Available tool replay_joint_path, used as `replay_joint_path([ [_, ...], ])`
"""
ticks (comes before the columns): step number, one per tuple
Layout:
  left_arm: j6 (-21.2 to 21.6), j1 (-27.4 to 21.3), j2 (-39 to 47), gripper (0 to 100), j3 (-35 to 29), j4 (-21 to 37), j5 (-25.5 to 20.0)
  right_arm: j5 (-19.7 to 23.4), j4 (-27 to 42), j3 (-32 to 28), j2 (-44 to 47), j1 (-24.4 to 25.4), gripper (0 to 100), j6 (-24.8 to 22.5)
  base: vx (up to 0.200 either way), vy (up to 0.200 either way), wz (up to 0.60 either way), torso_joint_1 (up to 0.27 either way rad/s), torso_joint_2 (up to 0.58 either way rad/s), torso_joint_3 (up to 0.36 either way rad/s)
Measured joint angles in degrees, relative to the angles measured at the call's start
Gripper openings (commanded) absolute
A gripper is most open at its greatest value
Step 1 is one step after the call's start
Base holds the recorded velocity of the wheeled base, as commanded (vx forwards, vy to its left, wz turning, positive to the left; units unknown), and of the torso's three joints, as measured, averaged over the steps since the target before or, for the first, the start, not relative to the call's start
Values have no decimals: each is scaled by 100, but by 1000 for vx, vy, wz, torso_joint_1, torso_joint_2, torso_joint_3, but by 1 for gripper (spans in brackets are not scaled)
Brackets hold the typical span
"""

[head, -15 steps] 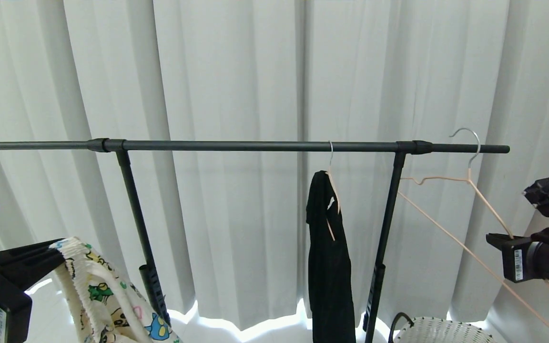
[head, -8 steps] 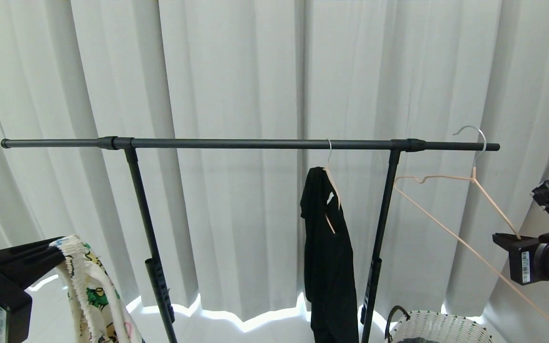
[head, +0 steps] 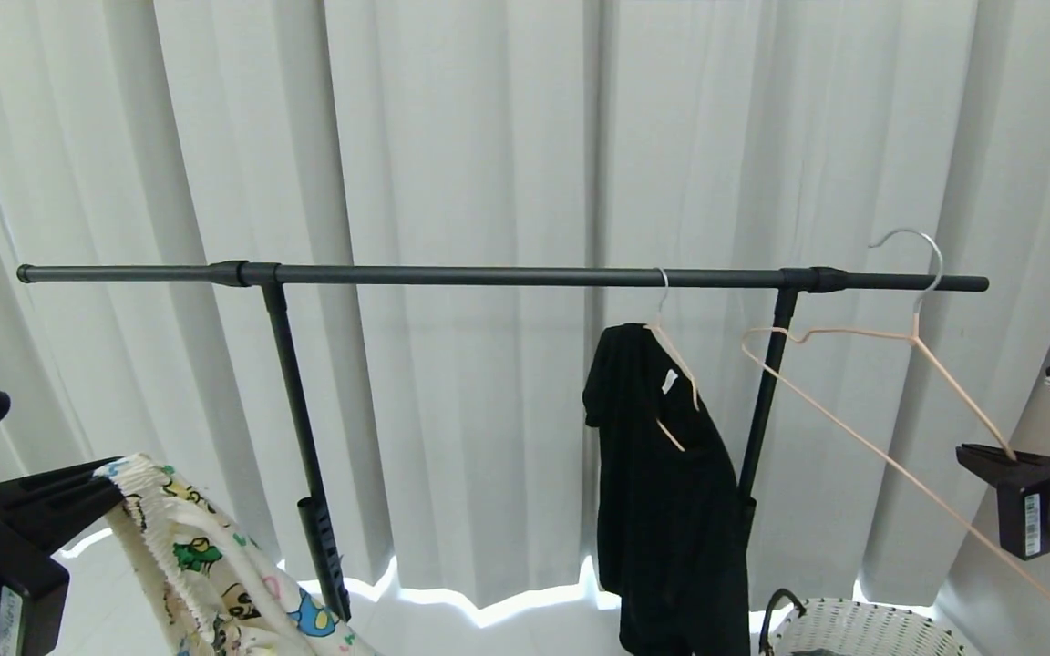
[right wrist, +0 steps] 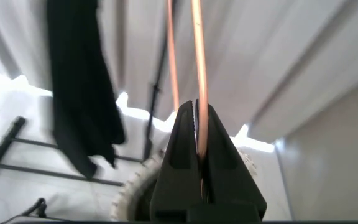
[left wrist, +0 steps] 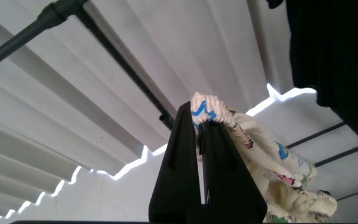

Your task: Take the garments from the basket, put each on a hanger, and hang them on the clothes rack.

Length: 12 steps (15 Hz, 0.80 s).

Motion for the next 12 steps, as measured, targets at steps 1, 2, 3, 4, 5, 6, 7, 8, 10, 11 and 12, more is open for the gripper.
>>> replay_joint_path([
  [1, 0, -2, 7, 0, 0, -5, 1, 0, 2, 5, -17, 115, 0, -5, 0, 200, 0, 7, -2, 7],
  [2, 0, -6, 24, 0, 0, -2, 0, -9, -7, 7, -28, 223, 0, -5, 0, 200, 0, 7, 7, 2],
  [3, -2, -5, 40, 0, 0, -7, 0, -11, -20, 2, -37, 308, 0, -5, 0, 0, 0, 0, 0, 0],
  [4, -5, -5, 57, 0, -2, -21, -5, -17, -24, -6, -52, 380, 0, -6, 0, 0, 0, 0, 0, 0],
  [5, -9, -6, 71, 0, 0, -68, -10, -17, -29, -15, -106, 471, 0, -11, 0, 0, 0, 0, 0, 0],
  [6, -11, -11, 79, 0, 38, -87, -13, -15, -30, -15, -177, 518, 0, -16, 0, 0, 0, 0, 0, 0],
  [7, -6, -22, 83, 0, 71, -115, -23, -17, -2, -9, -268, 540, 0, -13, 0, 0, 0, 0, 0, 0],
  [8, -6, -24, 85, 0, 105, -108, -23, -20, 13, 2, -360, 560, 0, -13, 0, 0, 0, 0, 0, 0],
  [10, -6, -27, 79, 0, 138, -111, -21, -17, 52, 11, -497, 575, 0, -16, 0, 0, 0, 0, 0, 0],
  [11, -6, -28, 77, 0, 138, -115, -21, -11, 50, 11, -544, 581, 0, -24, 0, 0, 0, 0, 0, 0],
  [12, -9, -28, 77, 0, 138, -122, -21, 2, 52, 2, -572, 603, 0, -39, 0, 0, 0, 0, 0, 0],
])
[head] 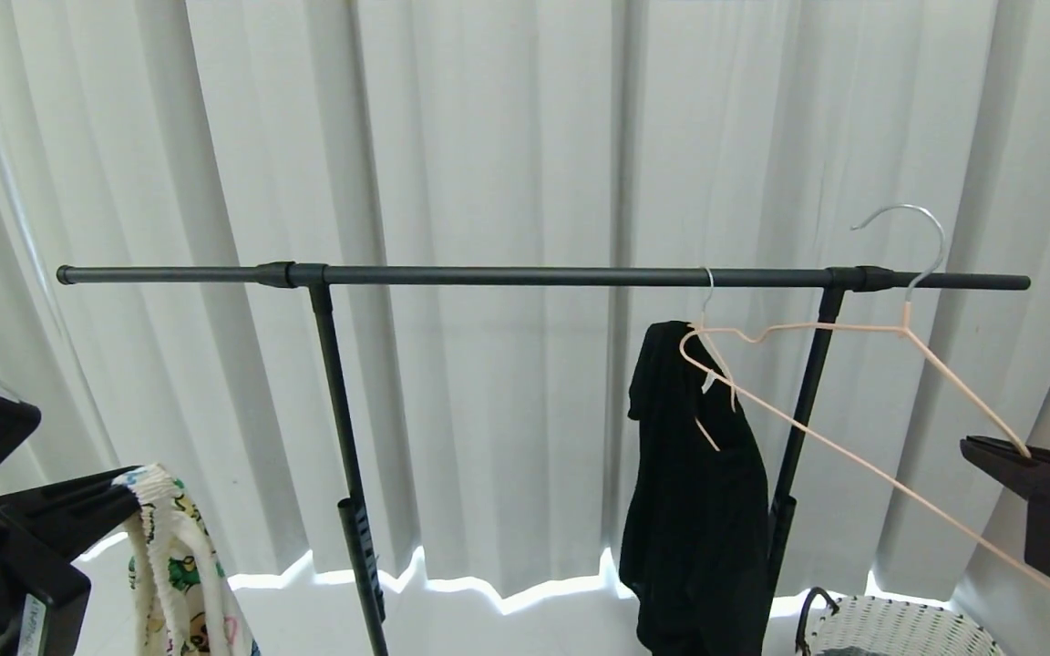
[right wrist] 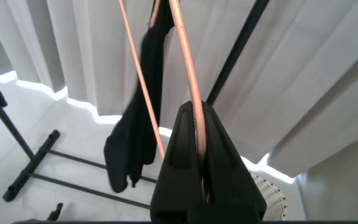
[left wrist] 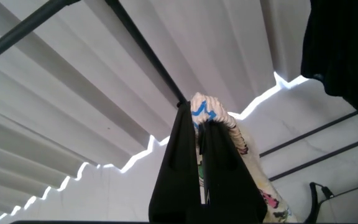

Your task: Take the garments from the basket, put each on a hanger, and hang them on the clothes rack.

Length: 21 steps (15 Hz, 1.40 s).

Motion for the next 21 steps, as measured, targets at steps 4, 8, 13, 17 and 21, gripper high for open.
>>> replay_joint_path([
  [4, -51, 1, 90, 0, 9, -244, -9, 40, -9, -28, -35, 595, 0, -5, 0, 0, 0, 0, 0, 0],
  [8, -878, 87, 562, 0, -37, -384, 33, 93, -6, -140, 223, 2208, 0, 569, 0, 0, 0, 0, 0, 0],
  [13, -1990, 295, 1367, 0, -155, -402, 405, 95, -74, -463, 968, 4041, 0, 1557, 0, 0, 0, 0, 0, 0],
  [17, -2397, 306, 1720, 0, -238, -402, 432, 85, -372, -703, 1517, 4346, 0, 1751, 0, 0, 0, 0, 0, 0],
  [21, -2561, 380, 1915, 0, -375, -435, 451, 77, -435, -805, 1781, 4568, 0, 2019, 0, 0, 0, 0, 0, 0],
])
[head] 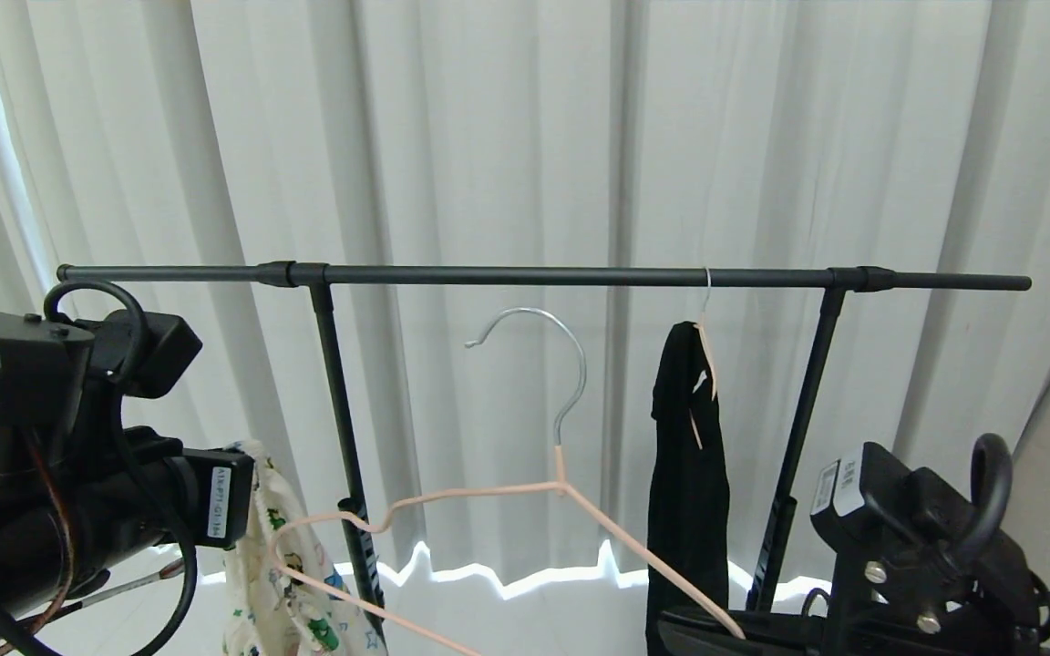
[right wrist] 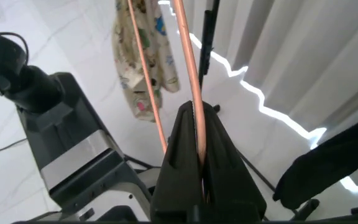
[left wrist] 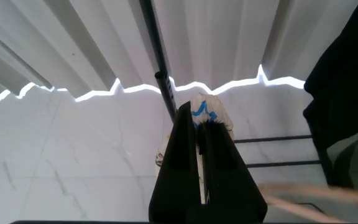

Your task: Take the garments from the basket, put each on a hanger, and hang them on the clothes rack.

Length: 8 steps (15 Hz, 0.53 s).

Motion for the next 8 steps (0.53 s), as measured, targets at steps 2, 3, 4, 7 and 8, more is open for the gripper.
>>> replay_joint_path([
  [2, -57, 15, 44, 0, -33, 2, 90, -2, -285, -34, 146, 27, 0, 48, 0, 0, 0, 0, 0, 0],
  [3, -101, 34, 67, 0, -39, 2, 123, -2, -444, -50, 262, 38, 0, 50, 0, 0, 0, 0, 0, 0],
  [4, -111, 34, 76, 0, -39, 7, 134, -4, -551, -65, 361, 38, 0, 50, 0, 0, 0, 0, 0, 0],
  [7, -115, 85, 98, 0, -77, 0, 172, -35, -797, -111, 662, 41, 0, 48, 0, 0, 0, 0, 0, 0],
  [8, -112, 106, 98, 0, -94, 2, 178, -79, -813, -130, 734, 35, 0, 45, 0, 0, 0, 0, 0, 0],
])
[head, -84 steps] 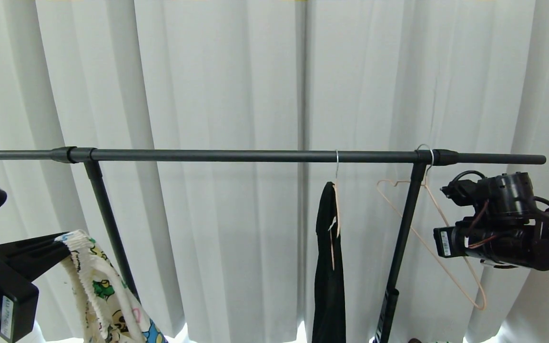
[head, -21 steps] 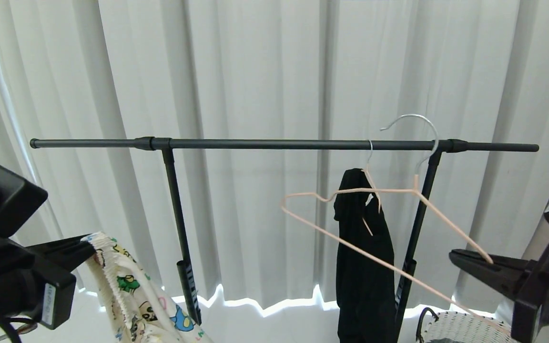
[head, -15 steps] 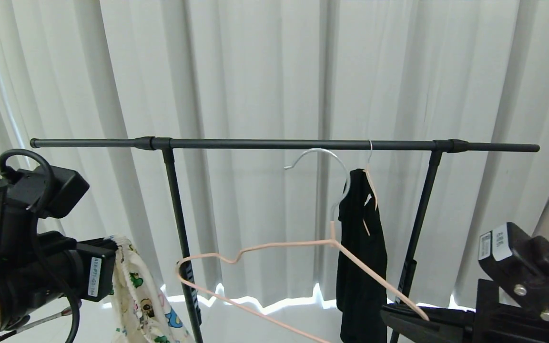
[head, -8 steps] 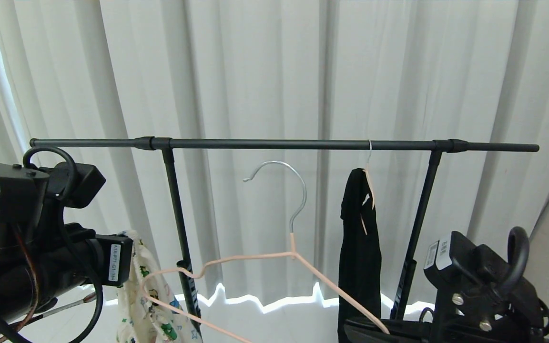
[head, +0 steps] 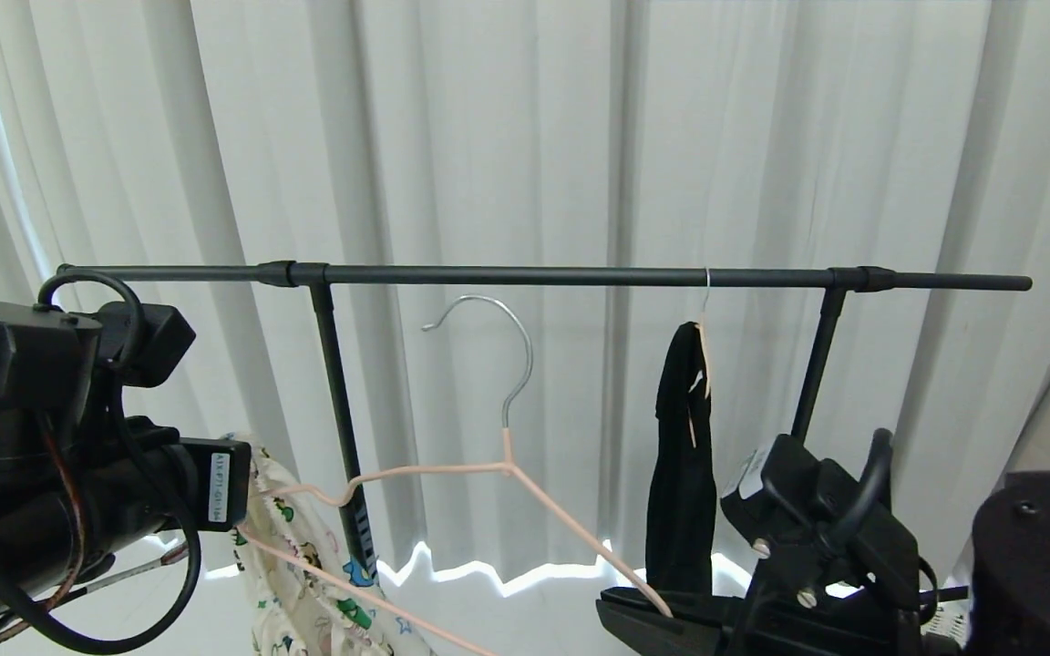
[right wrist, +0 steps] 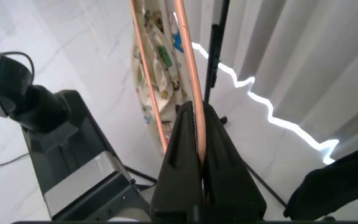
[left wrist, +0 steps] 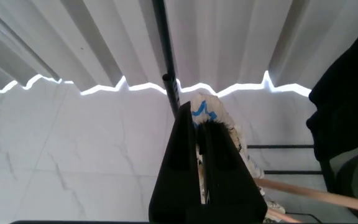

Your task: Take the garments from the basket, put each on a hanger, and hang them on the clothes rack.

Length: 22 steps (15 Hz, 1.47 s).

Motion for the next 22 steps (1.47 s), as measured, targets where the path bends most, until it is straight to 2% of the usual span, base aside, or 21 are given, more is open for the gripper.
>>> replay_joint_path([
  [5, -11, 10, -33, 0, -46, -2, 6, -304, -501, -269, 525, -24, 0, -4, 0, 0, 0, 0, 0, 0],
  [7, -155, 7, -48, 0, -52, -4, 28, -499, -701, -413, 794, 20, 0, -4, 0, 0, 0, 0, 0, 0],
  [12, -172, 328, 20, 0, -151, 0, 213, -536, -719, -367, 873, 72, 0, -1, 0, 0, 0, 0, 0, 0],
  [22, -156, 528, 101, 0, -232, -2, 380, -545, -708, -236, 674, -107, 0, -39, 0, 0, 0, 0, 0, 0],
])
